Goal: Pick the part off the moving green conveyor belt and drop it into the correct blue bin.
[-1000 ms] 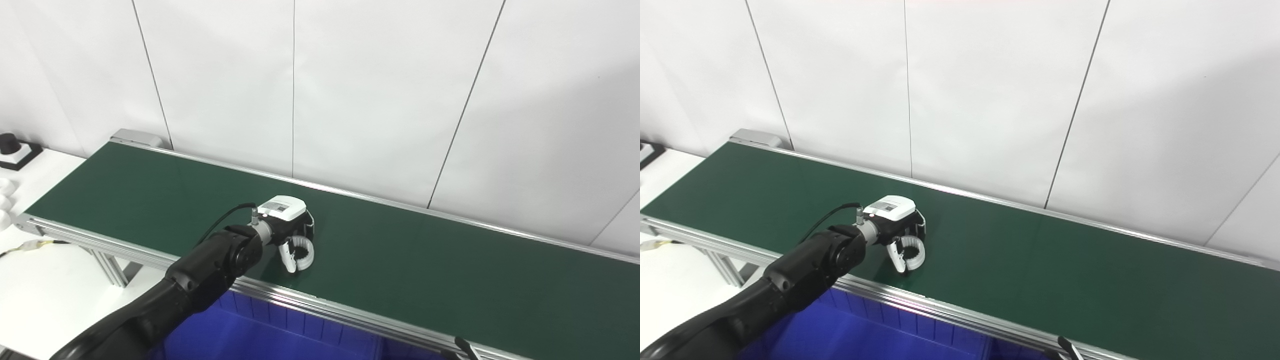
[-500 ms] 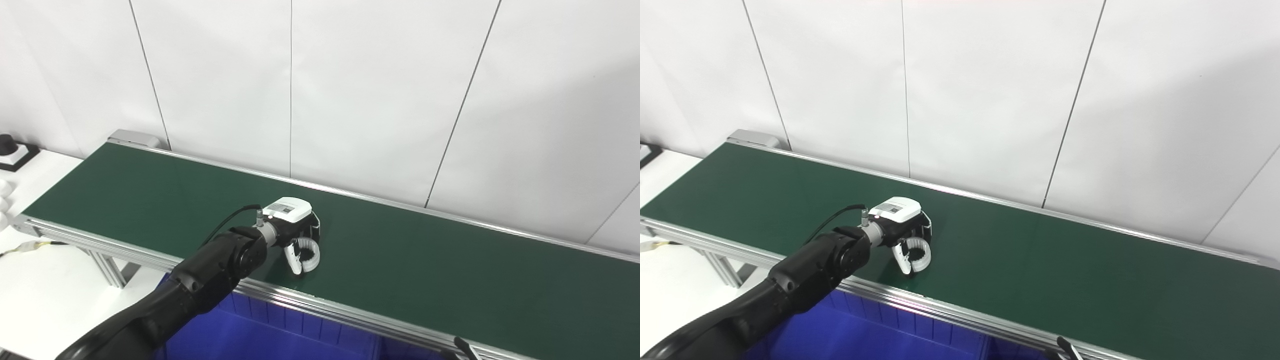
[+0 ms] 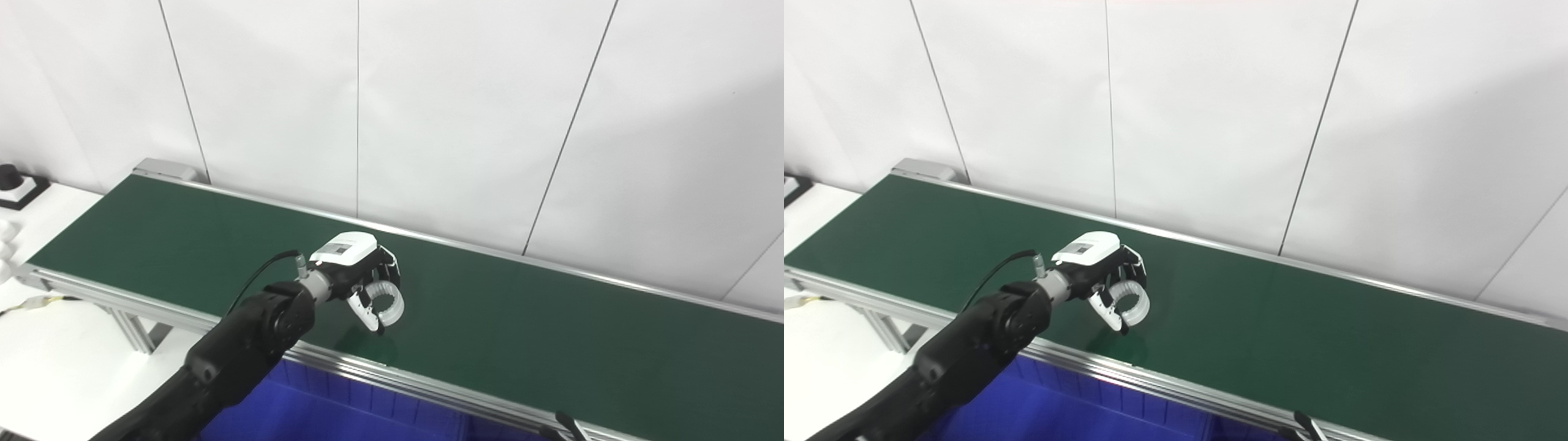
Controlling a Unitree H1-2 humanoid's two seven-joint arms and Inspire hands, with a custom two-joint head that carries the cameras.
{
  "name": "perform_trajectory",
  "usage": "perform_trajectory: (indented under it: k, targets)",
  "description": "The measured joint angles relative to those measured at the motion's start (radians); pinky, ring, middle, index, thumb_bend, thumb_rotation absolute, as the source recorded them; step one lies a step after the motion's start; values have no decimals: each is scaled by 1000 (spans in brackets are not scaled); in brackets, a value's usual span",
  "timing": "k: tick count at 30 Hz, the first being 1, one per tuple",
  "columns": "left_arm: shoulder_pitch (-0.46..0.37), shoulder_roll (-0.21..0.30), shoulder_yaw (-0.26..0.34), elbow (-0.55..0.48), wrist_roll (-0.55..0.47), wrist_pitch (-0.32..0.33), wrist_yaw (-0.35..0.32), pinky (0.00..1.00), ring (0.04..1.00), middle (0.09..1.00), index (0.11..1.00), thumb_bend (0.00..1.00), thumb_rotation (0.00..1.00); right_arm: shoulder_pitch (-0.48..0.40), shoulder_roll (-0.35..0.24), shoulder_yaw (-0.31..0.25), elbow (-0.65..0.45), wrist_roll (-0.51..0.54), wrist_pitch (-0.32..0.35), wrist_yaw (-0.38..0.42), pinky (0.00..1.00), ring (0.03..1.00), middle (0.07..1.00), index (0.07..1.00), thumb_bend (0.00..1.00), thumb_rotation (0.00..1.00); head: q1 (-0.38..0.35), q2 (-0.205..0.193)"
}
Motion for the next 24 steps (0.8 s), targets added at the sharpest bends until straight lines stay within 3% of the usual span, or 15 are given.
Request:
perform_trajectory:
  k: [4,8,13,17,24]
  targets:
    - [42,1,29,-123,-2,41,-46,453,460,523,459,501,0,0,0,0,0,0,0,0,624,710,766,868,346,737,3,3]
    - [88,5,62,-233,-9,77,-84,363,420,509,493,501,0,1,-1,0,-1,0,0,0,621,709,767,872,340,741,5,11]
    - [149,8,95,-342,-9,129,-130,358,412,499,506,502,0,2,-1,0,-4,1,0,0,635,722,773,879,344,750,-1,18]
    - [234,6,113,-408,-10,139,-139,372,415,494,505,502,0,5,-1,0,-10,2,0,3,632,720,772,877,348,753,-6,23]
    - [389,-25,142,-498,-6,174,-149,336,396,484,512,502,0,6,-8,-3,-20,0,1,10,627,707,760,866,355,736,-3,66]
